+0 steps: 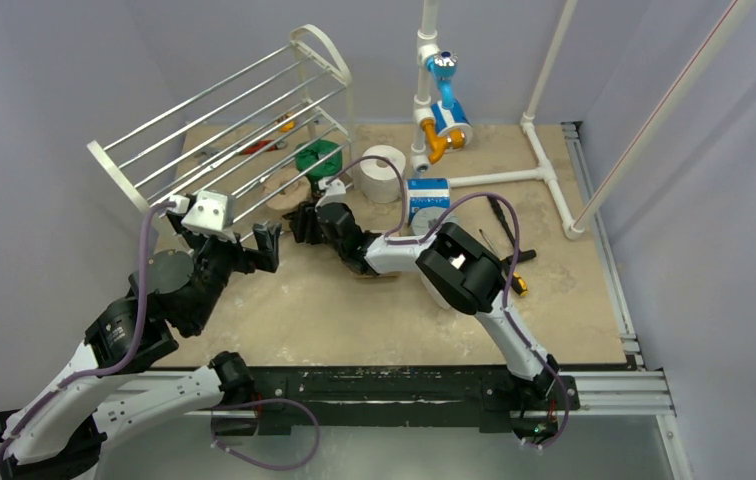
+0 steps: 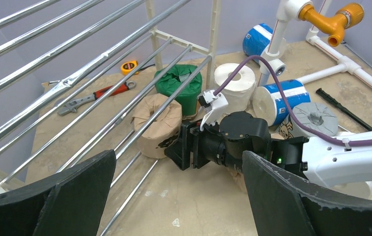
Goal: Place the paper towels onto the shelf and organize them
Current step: Place the paper towel on the shelf.
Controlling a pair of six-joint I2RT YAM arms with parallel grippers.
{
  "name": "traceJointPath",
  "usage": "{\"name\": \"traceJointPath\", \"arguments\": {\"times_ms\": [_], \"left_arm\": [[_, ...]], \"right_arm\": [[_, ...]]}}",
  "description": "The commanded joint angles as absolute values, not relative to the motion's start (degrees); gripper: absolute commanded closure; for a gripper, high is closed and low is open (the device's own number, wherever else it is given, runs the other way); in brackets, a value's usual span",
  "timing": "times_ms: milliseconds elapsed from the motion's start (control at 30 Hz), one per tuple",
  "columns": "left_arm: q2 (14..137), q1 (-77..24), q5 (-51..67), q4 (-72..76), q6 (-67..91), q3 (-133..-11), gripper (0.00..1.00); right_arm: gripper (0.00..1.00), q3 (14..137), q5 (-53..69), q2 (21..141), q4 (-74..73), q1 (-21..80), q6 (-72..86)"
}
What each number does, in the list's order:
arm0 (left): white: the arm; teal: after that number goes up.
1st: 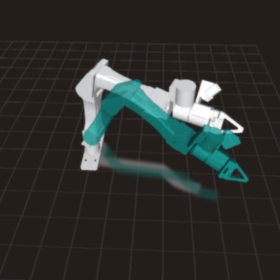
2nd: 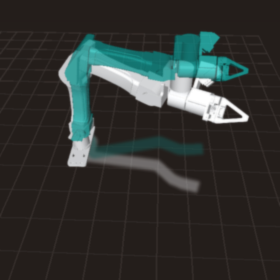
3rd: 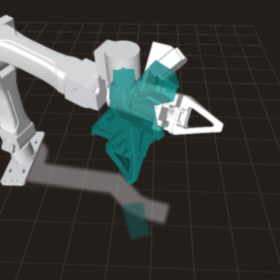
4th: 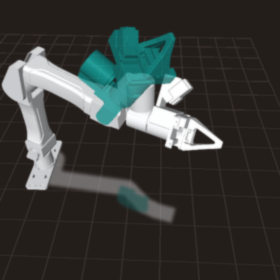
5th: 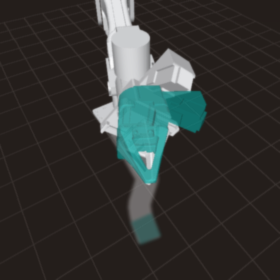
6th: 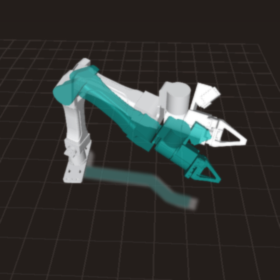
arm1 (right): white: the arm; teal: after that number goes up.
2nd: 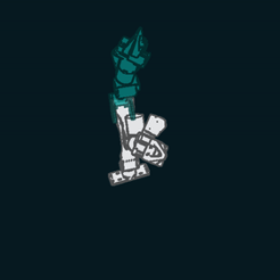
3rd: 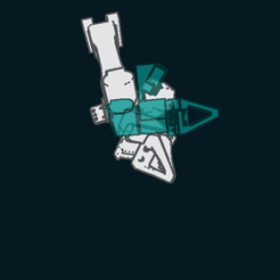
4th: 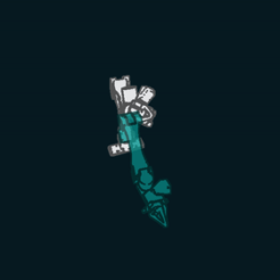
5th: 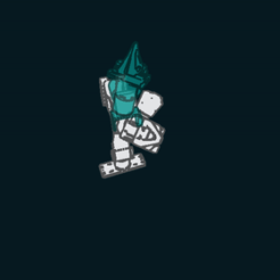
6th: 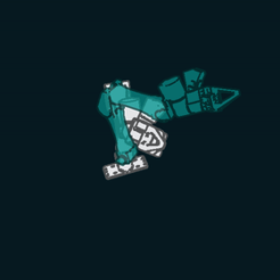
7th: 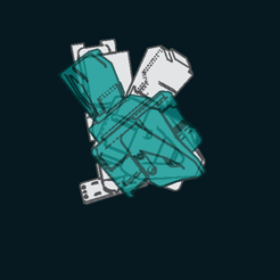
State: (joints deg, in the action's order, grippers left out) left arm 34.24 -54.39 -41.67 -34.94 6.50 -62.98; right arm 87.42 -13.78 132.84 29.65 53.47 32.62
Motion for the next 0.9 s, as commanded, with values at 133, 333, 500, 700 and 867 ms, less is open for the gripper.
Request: {"name": "traceJointPath", "arguments": {"times_ms": [133, 333, 500, 700, 867], "left_arm": [[34.23, -54.14, -41.28, -33.49, 7.04, -62.76, 0.0], [34.36, -54.14, -41.19, -33.33, 7.03, -62.58, 0.0], [34.27, -54.14, -41.16, -33.4, 7.12, -62.41, 0.0], [34.19, -54.18, -40.83, -33.34, 7.76, -62.13, 0.0], [34.03, -54.14, -40.5, -33.61, 8.24, -62.14, 0.0]], "right_arm": [[0.48, 90.04, -15.73, 132.2, 33.39, 52.34, 34.08], [0.46, 90.57, -16.11, 132.5, 32.79, 51.96, 34.05], [0.4, 87.68, -15.43, 130.88, 34.23, 51.97, 33.24], [0.38, 84.19, -15.62, 128.25, 34.86, 51.95, 32.11], [0.38, 82.65, -15.56, 127.29, 34.77, 51.94, 32.03]]}}
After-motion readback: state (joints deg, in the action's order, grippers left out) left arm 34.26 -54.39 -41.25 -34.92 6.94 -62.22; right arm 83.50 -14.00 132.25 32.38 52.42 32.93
